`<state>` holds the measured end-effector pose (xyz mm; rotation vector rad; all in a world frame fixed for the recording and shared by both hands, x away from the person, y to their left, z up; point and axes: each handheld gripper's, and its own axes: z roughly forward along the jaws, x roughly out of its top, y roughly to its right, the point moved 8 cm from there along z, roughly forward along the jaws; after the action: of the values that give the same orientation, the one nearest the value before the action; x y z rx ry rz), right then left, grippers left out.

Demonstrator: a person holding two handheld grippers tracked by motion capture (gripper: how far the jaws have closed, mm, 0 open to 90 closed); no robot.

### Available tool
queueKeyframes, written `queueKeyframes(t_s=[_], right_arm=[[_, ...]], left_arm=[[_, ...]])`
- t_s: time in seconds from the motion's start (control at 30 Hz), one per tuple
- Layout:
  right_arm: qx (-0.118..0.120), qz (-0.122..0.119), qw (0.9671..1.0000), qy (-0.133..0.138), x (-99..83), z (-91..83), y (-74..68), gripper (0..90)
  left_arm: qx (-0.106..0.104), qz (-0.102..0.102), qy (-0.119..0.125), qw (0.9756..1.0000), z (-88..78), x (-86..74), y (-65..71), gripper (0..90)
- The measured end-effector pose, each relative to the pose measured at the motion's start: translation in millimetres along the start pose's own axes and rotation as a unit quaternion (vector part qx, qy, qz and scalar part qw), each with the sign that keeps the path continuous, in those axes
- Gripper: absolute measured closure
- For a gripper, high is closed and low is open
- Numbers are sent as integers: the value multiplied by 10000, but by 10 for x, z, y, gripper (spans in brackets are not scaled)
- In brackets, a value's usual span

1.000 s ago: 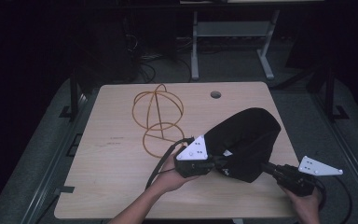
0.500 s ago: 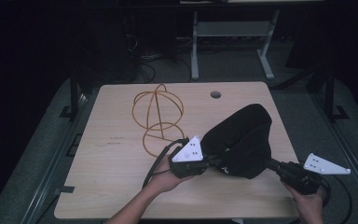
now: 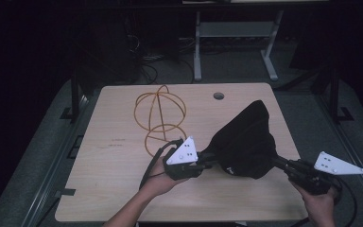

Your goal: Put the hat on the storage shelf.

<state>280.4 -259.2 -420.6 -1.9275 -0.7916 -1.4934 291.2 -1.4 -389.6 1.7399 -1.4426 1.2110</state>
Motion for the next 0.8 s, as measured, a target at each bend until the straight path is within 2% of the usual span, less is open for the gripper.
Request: queueKeyframes(t_s=[0.3,0.8], right_arm=[[-63,-163,9998,-11,190,-115,5,853],[-41,-206,9997,-99,377,-139,4,855]], left_arm=[[122,-4,-43,9999,-70,-39,-31,651],[278,1,-184,9994,-243,-191,-28,627]])
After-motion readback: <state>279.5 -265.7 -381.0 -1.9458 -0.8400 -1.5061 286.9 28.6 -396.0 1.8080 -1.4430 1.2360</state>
